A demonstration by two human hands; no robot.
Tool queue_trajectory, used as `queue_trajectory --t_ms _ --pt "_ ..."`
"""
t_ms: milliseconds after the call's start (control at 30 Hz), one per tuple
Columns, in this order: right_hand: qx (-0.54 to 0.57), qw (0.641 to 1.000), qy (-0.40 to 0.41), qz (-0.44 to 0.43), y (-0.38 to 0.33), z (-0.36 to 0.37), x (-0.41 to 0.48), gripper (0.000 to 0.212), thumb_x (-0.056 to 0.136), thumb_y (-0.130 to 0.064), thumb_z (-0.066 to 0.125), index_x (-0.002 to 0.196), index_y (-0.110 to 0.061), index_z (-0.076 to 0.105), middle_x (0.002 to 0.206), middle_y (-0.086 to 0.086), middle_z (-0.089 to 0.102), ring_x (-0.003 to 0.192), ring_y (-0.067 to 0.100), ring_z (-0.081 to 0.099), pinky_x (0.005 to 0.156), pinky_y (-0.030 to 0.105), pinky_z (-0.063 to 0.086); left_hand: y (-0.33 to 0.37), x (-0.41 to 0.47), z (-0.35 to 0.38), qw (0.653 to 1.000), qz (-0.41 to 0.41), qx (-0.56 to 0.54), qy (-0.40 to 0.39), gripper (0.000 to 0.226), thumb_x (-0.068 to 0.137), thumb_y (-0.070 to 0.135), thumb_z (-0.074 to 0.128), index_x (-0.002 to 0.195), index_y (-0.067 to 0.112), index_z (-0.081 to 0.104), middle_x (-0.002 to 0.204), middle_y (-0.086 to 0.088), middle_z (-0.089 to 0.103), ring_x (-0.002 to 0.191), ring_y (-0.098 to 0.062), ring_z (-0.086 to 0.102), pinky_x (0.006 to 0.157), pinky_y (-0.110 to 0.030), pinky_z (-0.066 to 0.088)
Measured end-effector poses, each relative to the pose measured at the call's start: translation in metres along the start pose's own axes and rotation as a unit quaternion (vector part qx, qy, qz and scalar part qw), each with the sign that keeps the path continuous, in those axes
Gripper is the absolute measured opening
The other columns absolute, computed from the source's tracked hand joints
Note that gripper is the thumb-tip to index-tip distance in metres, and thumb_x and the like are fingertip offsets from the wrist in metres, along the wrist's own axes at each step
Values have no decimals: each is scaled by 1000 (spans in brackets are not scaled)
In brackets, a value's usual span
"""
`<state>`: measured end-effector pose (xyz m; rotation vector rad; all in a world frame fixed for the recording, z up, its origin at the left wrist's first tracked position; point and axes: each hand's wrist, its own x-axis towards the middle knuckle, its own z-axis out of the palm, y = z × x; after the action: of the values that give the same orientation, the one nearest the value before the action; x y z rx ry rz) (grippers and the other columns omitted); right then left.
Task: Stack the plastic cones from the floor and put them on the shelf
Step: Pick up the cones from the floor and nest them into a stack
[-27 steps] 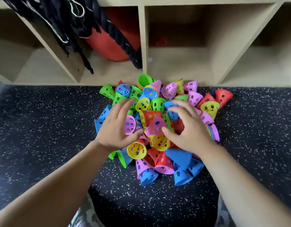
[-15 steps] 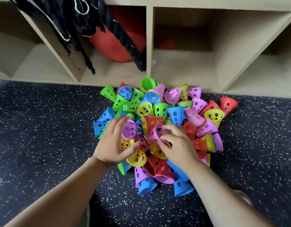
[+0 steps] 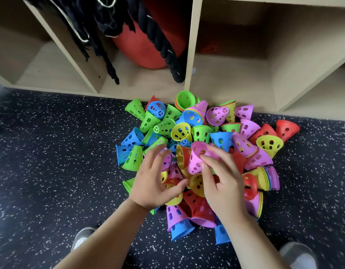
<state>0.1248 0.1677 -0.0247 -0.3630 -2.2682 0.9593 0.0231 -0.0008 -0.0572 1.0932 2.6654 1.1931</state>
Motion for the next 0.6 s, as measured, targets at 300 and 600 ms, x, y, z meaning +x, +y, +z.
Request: queue_trajectory --t_ms 300,600 --pt "65 995 -57 -51 -38 15 -5 20 89 -12 68 104 -2 74 126 12 62 117 11 59 101 19 44 31 -12 -8 988 -112 -51 89 47 81 48 72 117 17 64 97 7 68 82 -11 61 75 -30 51" --pt "-106 961 -256 -25 -14 48 -9 49 94 1 53 138 -20 56 159 11 31 152 30 16 119 41 27 6 -65 -27 940 -268 -65 199 47 74 27 86 106 37 53 98 13 65 87 -10 64 73 -24 49"
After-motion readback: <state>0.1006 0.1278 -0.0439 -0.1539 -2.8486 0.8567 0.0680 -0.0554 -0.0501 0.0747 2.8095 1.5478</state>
